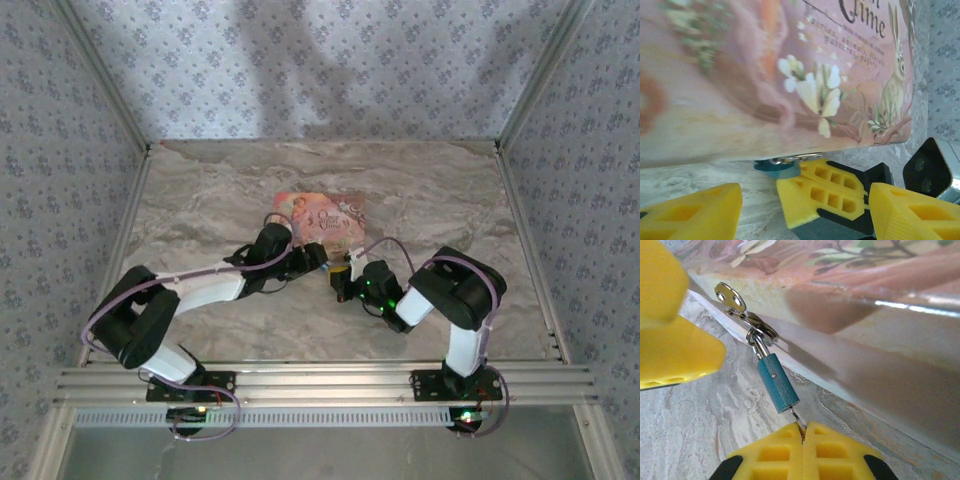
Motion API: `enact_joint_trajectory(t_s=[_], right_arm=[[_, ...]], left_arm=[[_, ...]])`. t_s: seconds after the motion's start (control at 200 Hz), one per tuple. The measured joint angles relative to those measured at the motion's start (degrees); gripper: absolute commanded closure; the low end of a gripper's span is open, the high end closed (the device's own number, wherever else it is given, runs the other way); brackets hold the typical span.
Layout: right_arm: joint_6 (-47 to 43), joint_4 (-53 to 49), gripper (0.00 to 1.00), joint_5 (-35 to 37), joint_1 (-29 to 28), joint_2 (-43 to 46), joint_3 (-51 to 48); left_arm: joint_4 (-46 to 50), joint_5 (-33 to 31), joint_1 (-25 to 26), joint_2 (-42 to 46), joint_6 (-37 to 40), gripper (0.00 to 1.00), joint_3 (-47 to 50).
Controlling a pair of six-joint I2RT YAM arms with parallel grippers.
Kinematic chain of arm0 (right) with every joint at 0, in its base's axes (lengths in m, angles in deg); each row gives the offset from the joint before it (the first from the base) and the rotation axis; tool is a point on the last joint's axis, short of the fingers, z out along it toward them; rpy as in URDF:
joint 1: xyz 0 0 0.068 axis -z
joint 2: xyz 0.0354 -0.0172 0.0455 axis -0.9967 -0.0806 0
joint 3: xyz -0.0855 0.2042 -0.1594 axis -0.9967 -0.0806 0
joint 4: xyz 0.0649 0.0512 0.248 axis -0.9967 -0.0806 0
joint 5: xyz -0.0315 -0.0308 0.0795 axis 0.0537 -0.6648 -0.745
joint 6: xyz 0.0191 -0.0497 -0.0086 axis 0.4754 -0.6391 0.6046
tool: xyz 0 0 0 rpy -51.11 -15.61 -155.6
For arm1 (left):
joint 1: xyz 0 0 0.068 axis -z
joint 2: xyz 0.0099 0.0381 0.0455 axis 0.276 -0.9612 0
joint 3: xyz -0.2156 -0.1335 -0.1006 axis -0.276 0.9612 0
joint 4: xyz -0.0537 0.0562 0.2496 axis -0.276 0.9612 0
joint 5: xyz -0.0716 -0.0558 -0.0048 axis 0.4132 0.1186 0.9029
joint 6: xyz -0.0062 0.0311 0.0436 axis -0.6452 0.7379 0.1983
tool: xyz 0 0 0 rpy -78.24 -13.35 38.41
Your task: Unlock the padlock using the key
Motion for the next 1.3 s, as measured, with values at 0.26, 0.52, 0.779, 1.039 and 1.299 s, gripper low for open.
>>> enact_joint_trajectory(t_s=[0.26,0.52,0.779,1.039,1.299], right_arm=[[3.50,0.04,1.00,-2.25,0.00,0.22,0.11],[6.36,-2.86,1.00,-3.74,-0.02,3.15,0.57],[9.51,-5.01,1.00,-5.73,-0.02,3.41,2.16],[10.99,-6.03,1.00,-6.82,-0.02,3.41,3.08],[13.14,-7.04,1.00,-7.21,-0.02,3.72,3.54]], left_arm=[[-8.68,-0.02,-0.96,1.14,-3.19,0.38,8.15],[-16.70,0.00,-0.94,-0.87,-5.73,0.43,9.11],[-19.47,-0.02,-0.94,-3.08,-7.78,0.44,9.22],[-20.22,-0.26,-0.70,-3.10,-10.01,0.45,9.68],[-21.81,-1.46,-0.28,-3.76,-12.15,0.48,9.68]])
